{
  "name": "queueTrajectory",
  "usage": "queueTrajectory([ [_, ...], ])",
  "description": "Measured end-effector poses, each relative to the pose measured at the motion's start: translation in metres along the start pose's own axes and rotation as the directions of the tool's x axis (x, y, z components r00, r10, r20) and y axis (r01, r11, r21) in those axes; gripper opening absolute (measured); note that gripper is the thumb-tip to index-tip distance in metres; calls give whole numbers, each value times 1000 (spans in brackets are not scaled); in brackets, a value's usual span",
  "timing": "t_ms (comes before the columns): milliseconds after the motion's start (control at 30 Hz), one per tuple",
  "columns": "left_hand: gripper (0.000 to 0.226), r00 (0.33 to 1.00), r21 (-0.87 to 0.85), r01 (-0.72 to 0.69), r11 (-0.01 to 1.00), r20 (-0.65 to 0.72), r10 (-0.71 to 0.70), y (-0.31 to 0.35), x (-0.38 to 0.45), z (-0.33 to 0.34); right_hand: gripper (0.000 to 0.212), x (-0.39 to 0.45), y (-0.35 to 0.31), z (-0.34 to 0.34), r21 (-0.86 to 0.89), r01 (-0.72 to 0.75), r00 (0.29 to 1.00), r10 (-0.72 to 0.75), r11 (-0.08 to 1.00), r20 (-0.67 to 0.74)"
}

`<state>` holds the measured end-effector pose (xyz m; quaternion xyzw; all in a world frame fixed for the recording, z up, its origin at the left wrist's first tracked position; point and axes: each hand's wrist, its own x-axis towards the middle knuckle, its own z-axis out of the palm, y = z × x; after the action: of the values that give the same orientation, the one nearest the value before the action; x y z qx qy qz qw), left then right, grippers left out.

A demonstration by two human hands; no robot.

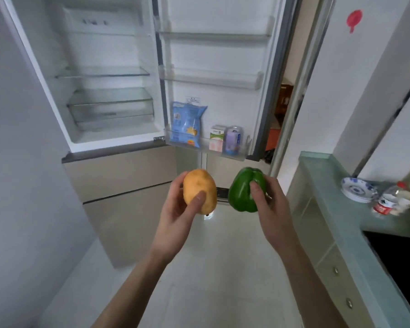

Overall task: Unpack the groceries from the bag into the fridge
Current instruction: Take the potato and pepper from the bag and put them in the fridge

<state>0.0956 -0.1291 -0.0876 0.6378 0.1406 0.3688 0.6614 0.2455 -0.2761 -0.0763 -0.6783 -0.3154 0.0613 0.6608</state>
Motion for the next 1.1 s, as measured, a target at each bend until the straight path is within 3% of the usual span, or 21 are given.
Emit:
queueTrajectory([
  [333,48,987,74,9,997,-161,3,-5,70,-89,29,79,19,112,81,20,988,-32,997,148],
  [667,47,939,158,-2,987,-338,56,-6,190,-162,37,196,39,220,229,0,967,-58,973,249],
  [1100,53,859,235,10,972,-500,112,-11,319,-253,42,325,51,351,256,-2,923,-97,967,372],
])
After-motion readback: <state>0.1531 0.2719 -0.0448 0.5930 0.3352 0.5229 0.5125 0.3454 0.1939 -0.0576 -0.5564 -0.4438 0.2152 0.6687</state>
